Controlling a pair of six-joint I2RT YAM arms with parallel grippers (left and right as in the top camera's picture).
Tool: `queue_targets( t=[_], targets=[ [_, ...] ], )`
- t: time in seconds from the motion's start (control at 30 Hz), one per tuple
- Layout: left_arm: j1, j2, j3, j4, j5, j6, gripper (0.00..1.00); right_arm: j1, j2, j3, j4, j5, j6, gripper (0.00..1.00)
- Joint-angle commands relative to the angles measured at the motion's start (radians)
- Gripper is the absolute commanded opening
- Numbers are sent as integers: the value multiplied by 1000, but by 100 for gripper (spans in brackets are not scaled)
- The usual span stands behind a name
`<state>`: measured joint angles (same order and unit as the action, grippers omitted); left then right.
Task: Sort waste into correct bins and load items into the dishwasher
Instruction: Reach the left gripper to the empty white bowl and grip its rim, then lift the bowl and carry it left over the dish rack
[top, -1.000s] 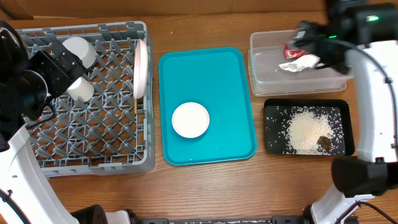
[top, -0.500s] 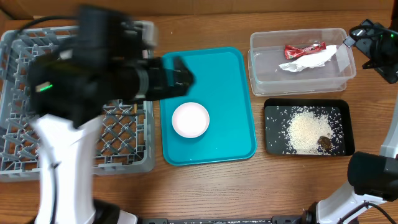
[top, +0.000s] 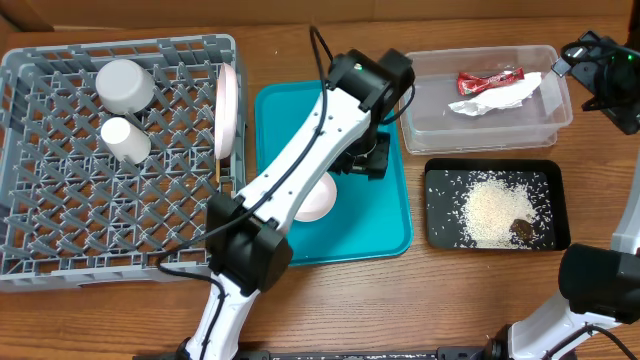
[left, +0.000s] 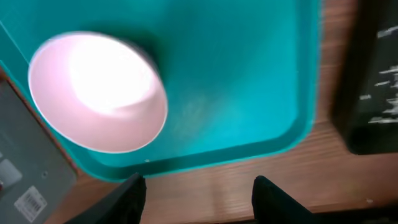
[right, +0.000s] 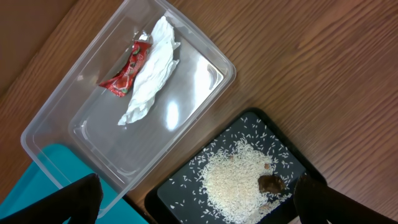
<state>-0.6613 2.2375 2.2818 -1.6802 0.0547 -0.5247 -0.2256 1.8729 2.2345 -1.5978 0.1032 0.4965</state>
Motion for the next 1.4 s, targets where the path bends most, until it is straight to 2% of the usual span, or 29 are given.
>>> queue_targets(
  t=[0.0,0.13,0.23,0.4,0.57,0.63,0.8,0.97,1.07,1.17,1.23,1.3,1.37],
  targets=[
    [-3,-23,-108,-10,18,1,57,0,-14,8,2,0,-2,100],
    [-16,-103,-224,-10,16,-5,59,0,-14,8,2,0,-2,100],
    [-28,-194,-297,-5,-60,-13,65,0,-14,8,2,0,-2,100],
    [-33,-254,-457,145,-84,-4,75,0,-14,8,2,0,-2,100],
    [-29,-254,-635,465,7,120,75,0,-14,8,2,0,-2,100],
    [-19,-254,-678,561,5,129,74,0,-14,8,2,0,-2,100],
    [19,-253,-731,579,-63,90,66,0,-14,8,2,0,-2,100],
    [30,-253,-778,614,-64,91,67,0,-14,8,2,0,-2,100],
    [23,-253,-826,675,-6,91,66,0,-14,8,2,0,-2,100],
    [9,-253,-867,719,44,90,59,0,-14,8,2,0,-2,100],
    [2,-253,-881,728,35,71,47,0,-14,8,2,0,-2,100],
    [1,-253,-883,729,35,71,17,0,-14,8,2,0,-2,100],
    [2,-253,-883,729,35,71,4,0,-14,8,2,0,-2,100]
  ],
)
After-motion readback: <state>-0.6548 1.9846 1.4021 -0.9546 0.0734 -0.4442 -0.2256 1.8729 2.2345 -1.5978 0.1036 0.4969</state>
